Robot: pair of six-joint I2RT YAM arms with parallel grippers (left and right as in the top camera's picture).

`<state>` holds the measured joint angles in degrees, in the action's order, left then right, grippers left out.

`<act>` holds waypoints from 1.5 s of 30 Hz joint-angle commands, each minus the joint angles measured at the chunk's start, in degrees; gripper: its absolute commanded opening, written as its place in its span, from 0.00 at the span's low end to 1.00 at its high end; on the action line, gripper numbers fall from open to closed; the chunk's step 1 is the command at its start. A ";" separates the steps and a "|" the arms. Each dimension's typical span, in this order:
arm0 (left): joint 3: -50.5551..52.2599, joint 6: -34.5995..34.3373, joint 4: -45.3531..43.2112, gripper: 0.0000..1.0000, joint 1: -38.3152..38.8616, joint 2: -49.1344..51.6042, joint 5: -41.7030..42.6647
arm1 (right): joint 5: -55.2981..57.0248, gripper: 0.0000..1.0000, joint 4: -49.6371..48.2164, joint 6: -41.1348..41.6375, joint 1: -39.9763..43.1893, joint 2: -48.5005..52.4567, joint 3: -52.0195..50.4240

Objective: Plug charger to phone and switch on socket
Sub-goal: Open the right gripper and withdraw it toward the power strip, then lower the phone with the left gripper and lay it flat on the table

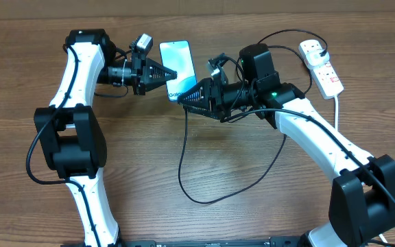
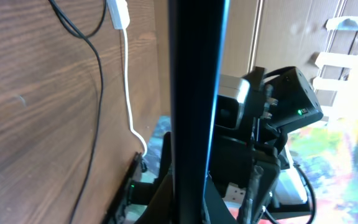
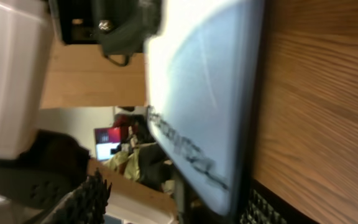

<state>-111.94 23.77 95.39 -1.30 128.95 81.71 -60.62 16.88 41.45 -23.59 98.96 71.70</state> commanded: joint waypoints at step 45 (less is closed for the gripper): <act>-0.61 9.09 -10.62 0.04 5.05 13.53 -17.51 | 12.20 0.80 24.39 -25.46 12.37 0.31 0.70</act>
<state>-111.94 38.35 86.17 3.88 140.22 61.01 -48.62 41.54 16.53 -11.14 98.98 71.72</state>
